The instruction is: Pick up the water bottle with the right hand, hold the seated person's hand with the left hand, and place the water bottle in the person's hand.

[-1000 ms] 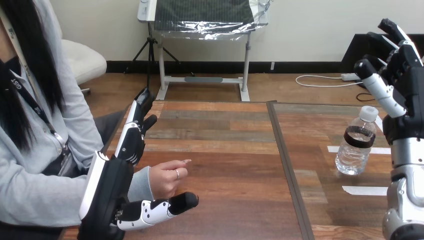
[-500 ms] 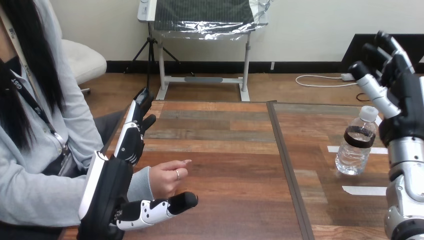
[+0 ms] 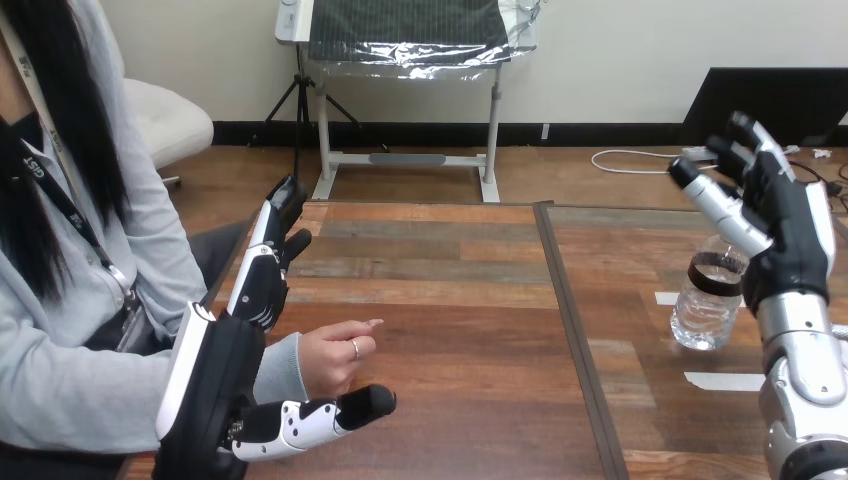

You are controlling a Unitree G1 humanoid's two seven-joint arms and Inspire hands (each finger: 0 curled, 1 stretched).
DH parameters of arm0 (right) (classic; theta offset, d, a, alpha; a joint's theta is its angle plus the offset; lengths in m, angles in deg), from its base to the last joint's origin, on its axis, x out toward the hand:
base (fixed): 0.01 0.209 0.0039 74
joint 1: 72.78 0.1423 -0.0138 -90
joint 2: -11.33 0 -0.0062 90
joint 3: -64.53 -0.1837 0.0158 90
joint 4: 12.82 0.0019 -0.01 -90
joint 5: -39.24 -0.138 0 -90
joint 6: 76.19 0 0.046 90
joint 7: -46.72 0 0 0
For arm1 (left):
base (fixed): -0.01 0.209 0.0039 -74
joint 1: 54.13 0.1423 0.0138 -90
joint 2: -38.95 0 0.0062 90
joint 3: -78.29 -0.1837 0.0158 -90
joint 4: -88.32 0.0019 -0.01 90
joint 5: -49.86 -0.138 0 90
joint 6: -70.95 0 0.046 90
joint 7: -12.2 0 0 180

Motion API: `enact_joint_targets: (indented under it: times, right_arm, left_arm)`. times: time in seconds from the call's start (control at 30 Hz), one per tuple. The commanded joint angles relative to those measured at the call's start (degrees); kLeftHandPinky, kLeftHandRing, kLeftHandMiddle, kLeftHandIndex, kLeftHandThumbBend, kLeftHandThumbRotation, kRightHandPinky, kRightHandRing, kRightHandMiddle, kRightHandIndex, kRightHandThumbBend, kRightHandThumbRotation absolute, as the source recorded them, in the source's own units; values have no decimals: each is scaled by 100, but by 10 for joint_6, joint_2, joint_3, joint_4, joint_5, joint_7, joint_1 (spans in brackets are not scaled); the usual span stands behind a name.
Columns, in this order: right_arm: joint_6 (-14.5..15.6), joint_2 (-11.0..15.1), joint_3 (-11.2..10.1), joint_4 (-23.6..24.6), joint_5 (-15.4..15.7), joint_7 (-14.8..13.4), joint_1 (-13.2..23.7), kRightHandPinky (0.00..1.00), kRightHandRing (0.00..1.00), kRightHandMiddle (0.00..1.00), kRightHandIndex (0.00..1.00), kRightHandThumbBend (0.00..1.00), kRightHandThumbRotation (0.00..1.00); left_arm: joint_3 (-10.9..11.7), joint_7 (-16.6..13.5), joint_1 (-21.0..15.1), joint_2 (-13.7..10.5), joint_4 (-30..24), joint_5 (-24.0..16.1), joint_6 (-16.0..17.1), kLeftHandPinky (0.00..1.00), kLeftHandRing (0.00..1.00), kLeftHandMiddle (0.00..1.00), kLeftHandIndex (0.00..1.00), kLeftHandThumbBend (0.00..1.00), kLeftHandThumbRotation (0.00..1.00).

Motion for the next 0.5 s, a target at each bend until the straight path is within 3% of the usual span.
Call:
enact_joint_targets:
  times: [0.0,0.47]
  right_arm:
    - [26,17,11,-4,18,-21,54,88,92,85,92,100,48]
    - [69,18,19,-11,44,-42,52,88,93,87,93,100,45]
  left_arm:
    - [5,3,-16,-9,-32,12,3,95,100,100,100,100,50]
    - [1,11,-3,-12,-48,27,-6,95,100,100,100,100,50]
